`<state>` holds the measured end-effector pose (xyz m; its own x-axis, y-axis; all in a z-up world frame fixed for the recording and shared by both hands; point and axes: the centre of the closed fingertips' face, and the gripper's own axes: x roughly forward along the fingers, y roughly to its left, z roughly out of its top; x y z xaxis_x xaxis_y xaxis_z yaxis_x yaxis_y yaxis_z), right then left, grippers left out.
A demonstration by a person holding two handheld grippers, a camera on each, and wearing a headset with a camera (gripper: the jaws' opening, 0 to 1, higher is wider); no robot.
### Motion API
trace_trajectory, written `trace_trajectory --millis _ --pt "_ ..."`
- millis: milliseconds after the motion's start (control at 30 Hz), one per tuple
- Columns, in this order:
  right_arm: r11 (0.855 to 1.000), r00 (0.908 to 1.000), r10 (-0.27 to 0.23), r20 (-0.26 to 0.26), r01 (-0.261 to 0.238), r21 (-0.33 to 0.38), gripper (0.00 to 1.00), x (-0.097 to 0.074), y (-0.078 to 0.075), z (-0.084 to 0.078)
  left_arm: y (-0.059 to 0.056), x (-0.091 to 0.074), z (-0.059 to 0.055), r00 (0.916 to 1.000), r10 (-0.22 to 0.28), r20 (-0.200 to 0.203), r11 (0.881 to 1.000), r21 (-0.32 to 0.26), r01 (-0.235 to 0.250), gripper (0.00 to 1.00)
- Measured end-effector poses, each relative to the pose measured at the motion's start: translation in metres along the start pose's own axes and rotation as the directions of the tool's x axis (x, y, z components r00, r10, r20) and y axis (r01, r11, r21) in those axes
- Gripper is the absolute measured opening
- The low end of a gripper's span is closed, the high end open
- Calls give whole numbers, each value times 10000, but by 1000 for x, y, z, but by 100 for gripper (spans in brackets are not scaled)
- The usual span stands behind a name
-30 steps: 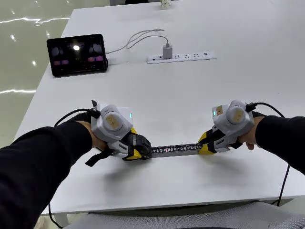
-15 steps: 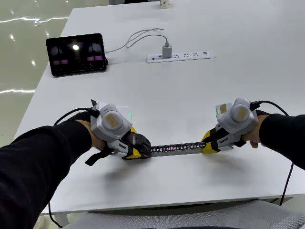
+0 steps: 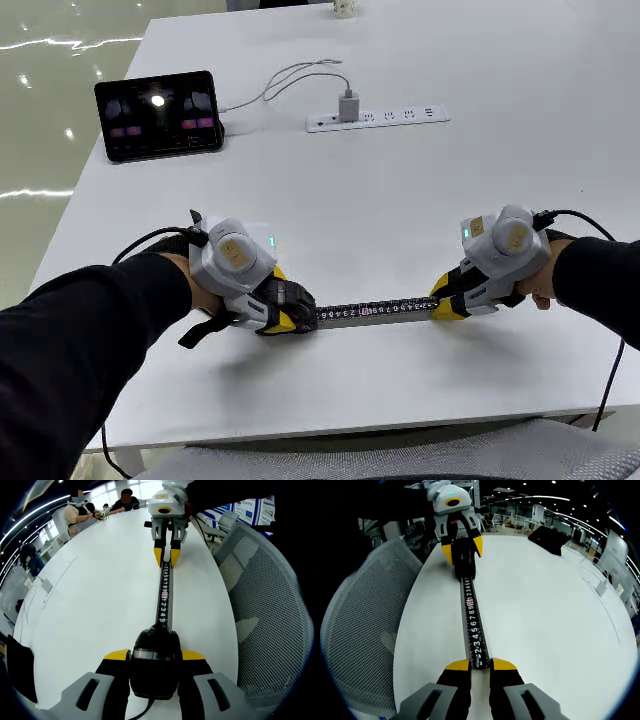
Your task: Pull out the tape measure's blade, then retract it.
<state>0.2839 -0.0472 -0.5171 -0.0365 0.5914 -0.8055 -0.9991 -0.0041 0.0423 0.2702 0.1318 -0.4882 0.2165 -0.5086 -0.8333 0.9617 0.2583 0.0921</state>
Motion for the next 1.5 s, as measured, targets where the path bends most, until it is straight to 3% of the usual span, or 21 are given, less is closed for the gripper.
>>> trace_trajectory --millis 1500 --pt "9989 9996 -250 -136 255 381 9 -20 -3 -27 0 0 -1 10000 -14 -67 10000 41 14 31"
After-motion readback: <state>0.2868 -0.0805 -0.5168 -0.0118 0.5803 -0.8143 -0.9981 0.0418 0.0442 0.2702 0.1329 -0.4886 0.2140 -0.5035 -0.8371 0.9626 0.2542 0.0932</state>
